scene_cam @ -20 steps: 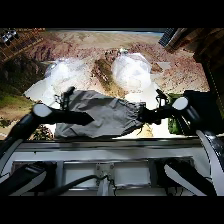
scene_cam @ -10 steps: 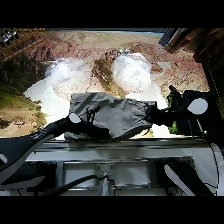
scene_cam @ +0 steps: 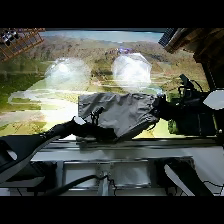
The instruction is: Fold the clothes and pants, and hang the long-sleeved shirts on hangers.
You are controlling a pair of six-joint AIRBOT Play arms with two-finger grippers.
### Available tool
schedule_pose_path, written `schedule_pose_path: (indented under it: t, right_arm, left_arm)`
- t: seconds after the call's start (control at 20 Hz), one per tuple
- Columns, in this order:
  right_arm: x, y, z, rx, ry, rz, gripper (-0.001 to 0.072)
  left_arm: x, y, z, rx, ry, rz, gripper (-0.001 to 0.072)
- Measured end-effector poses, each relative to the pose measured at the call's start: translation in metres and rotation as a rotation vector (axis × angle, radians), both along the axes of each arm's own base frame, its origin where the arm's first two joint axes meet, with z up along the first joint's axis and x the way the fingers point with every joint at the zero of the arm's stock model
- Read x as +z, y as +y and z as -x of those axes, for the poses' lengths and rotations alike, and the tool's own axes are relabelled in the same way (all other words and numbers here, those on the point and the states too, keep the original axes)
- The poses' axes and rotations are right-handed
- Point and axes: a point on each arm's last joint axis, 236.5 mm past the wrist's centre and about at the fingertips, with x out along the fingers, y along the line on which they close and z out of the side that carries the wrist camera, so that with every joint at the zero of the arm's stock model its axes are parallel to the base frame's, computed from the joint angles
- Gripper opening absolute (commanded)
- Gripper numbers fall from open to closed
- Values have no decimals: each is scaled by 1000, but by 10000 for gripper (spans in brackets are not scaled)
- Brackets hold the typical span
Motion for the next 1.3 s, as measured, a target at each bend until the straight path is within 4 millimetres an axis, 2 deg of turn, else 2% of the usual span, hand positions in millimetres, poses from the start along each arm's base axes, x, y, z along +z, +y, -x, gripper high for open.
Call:
schedule_pose_path:
  t: [0.35, 0.4, 0.45, 0.6, 0.65, 0.8, 0.9, 1.0, 1.05, 1.15, 1.3]
  right_arm:
    - [0, -7, 3, -1, 10, 33, 41]
    - [0, -7, 3, 2, 11, 35, 41]
    - [0, -8, 4, 6, 12, 39, 41]
    - [0, -9, 5, 22, 10, 46, 41]
    - [2, -9, 5, 28, 2, 50, 40]
    - [11, -12, 0, 34, -30, 63, 39]
    - [17, -10, -1, 46, -47, 71, 40]
    - [17, 1, 0, 79, -42, 74, 40]
    - [15, 10, 1, 104, -35, 82, 40]
    - [7, 32, -2, 160, -25, 99, 41]
    - [-12, 76, -13, 267, -15, 140, 42]
  left_arm:
    - [1, -2, -3, 9, -12, 9, 122]
    - [1, -2, -3, 9, -13, 9, 115]
    - [1, -2, -4, 8, -16, 10, 52]
    - [12, 3, -11, -11, -55, 37, 40]
    - [19, 10, -21, -6, -79, 47, 34]
    - [52, 48, -54, 11, -150, 90, 12]
    - [79, 89, -85, 79, -209, 113, 12]
    - [103, 134, -111, 180, -266, 124, 11]
    - [113, 157, -121, 238, -291, 121, 12]
    - [126, 186, -129, 311, -322, 118, 12]
    - [133, 204, -130, 359, -326, 111, 12]
